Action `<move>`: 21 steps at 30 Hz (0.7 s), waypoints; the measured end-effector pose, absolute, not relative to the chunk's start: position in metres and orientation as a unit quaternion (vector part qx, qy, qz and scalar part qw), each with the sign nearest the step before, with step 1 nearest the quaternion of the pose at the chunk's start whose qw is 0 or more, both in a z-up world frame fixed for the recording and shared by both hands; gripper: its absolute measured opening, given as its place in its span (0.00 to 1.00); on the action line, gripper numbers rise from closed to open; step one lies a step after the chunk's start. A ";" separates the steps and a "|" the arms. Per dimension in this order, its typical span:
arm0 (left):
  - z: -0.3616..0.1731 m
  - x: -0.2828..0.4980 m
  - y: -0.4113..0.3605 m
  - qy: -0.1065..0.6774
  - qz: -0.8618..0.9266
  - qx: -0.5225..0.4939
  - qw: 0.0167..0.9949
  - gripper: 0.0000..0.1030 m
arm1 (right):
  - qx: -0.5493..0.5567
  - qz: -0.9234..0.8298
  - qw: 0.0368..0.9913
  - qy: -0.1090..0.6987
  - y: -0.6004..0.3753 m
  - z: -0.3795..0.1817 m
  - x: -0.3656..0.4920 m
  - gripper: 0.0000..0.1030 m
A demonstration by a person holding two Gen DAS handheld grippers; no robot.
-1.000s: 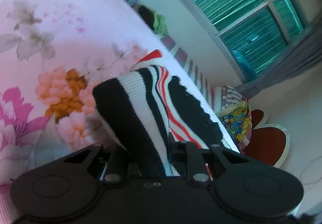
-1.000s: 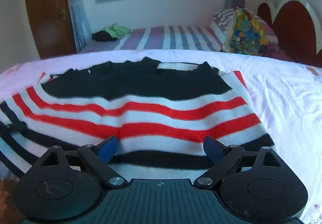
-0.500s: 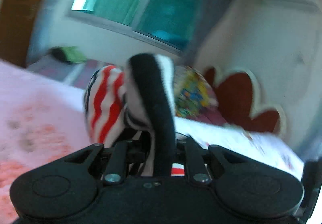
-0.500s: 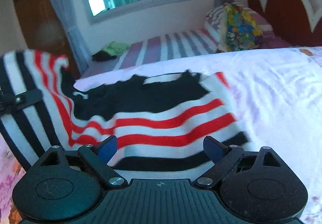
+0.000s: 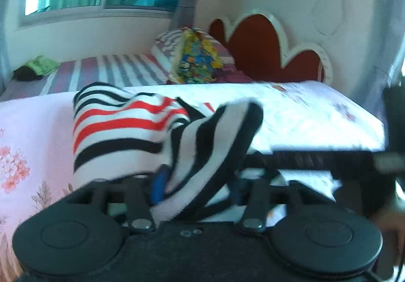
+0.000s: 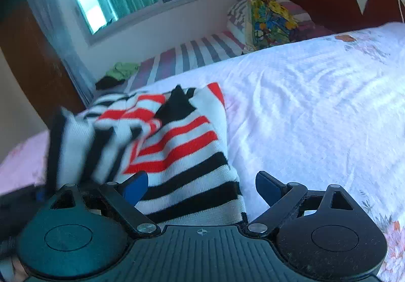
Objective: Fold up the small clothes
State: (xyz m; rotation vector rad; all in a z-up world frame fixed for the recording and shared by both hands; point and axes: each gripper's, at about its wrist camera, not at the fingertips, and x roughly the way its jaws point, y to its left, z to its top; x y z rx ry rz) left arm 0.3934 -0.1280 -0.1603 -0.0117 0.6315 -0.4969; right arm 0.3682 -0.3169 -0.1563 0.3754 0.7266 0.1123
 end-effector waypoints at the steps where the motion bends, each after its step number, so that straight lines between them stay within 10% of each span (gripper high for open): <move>1: -0.158 0.388 -0.126 0.307 -0.246 -0.005 0.919 0.57 | 0.187 0.057 0.916 0.351 -0.319 -0.153 0.369 0.89; 21: -0.166 0.441 -0.053 0.343 -0.101 -0.087 0.930 0.57 | 0.205 0.158 0.908 0.328 -0.288 -0.125 0.403 0.89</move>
